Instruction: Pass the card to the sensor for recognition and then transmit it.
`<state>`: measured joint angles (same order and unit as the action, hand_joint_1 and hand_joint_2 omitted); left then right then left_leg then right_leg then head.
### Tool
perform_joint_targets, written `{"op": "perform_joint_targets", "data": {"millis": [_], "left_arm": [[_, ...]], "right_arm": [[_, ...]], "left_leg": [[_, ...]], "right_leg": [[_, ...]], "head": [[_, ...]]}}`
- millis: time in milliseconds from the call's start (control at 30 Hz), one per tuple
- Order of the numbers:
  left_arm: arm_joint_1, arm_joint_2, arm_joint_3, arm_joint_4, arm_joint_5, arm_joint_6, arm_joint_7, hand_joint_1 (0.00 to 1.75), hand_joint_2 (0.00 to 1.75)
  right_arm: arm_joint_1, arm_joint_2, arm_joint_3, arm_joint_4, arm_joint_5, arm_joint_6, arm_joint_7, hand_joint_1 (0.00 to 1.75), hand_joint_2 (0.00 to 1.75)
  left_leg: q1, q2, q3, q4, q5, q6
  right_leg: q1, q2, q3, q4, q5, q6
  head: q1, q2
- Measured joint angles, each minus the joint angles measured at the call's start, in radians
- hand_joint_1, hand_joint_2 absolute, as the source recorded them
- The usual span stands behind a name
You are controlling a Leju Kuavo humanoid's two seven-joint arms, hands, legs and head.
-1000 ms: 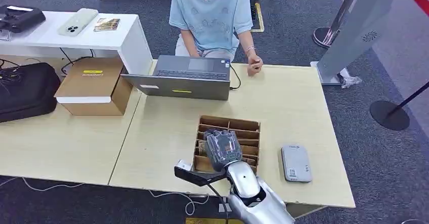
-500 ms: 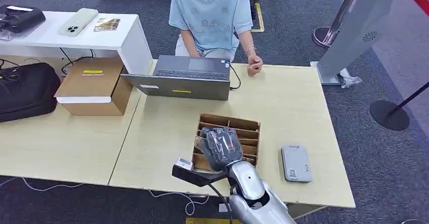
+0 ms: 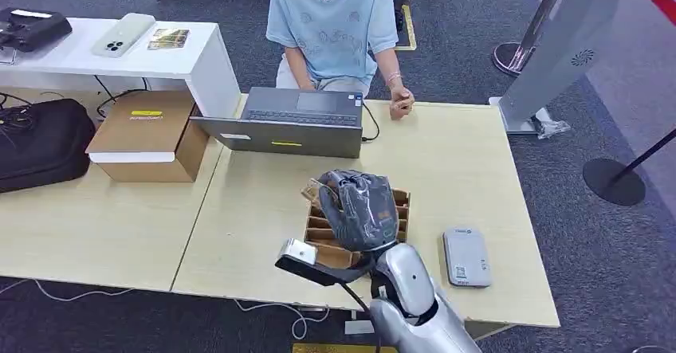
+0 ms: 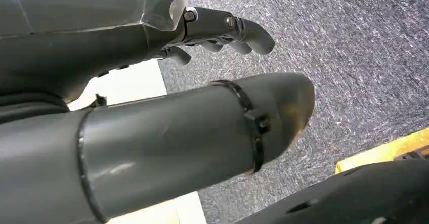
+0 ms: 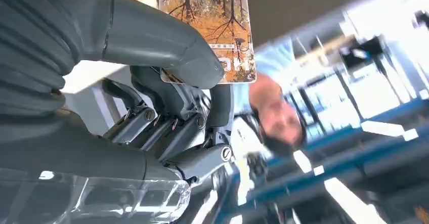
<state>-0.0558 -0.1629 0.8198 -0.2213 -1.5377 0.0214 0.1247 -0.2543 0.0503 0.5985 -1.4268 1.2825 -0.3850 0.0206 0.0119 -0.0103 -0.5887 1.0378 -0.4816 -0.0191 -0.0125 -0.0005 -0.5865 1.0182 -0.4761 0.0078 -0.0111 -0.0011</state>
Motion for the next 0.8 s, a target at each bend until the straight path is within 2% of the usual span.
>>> {"op": "perform_joint_targets", "data": {"millis": [233,400,567,667,800], "left_arm": [[0.0,0.001,0.0,0.0,-0.002,0.001,-0.01,0.0,0.0],[0.0,0.005,-0.005,0.0,-0.003,-0.001,-0.018,0.0,0.0],[-0.001,0.008,-0.026,0.0,-0.003,-0.01,-0.021,0.0,0.0],[-0.004,0.011,-0.036,0.0,-0.003,-0.011,-0.023,0.0,0.0],[-0.004,0.016,-0.046,0.0,-0.003,-0.021,-0.024,0.0,0.0]], "right_arm": [[-0.079,-0.012,-0.014,-0.045,0.02,-0.035,-0.032,1.75,1.75],[-0.224,-0.015,-0.014,-0.005,0.028,-0.003,-0.037,1.75,1.75],[-0.399,-0.011,-0.014,0.121,0.004,0.082,-0.069,1.75,1.75],[-0.528,0.003,-0.015,0.268,-0.027,0.123,-0.112,1.75,1.75],[-0.644,0.022,-0.019,0.424,-0.036,0.165,-0.116,1.75,1.75]], "left_leg": [[0.0,0.0,0.0,0.0,0.0,0.0],[0.0,0.001,0.0,0.0,0.001,-0.001],[0.0,0.001,0.0,0.0,0.002,-0.002],[0.0,0.0,0.0,0.0,0.002,-0.002],[0.0,-0.001,0.0,0.0,0.003,-0.002]], "right_leg": [[0.0,0.0,0.0,0.0,0.0,0.0],[0.0,0.001,0.0,0.0,0.001,-0.001],[0.0,0.001,0.0,0.001,0.001,-0.001],[0.0,0.0,0.0,0.001,0.001,-0.001],[0.0,0.0,0.0,0.002,0.001,-0.001]], "head": [[0.0,0.0],[0.0,0.0],[0.0,0.0],[0.0,0.0],[0.0,0.0]]}}
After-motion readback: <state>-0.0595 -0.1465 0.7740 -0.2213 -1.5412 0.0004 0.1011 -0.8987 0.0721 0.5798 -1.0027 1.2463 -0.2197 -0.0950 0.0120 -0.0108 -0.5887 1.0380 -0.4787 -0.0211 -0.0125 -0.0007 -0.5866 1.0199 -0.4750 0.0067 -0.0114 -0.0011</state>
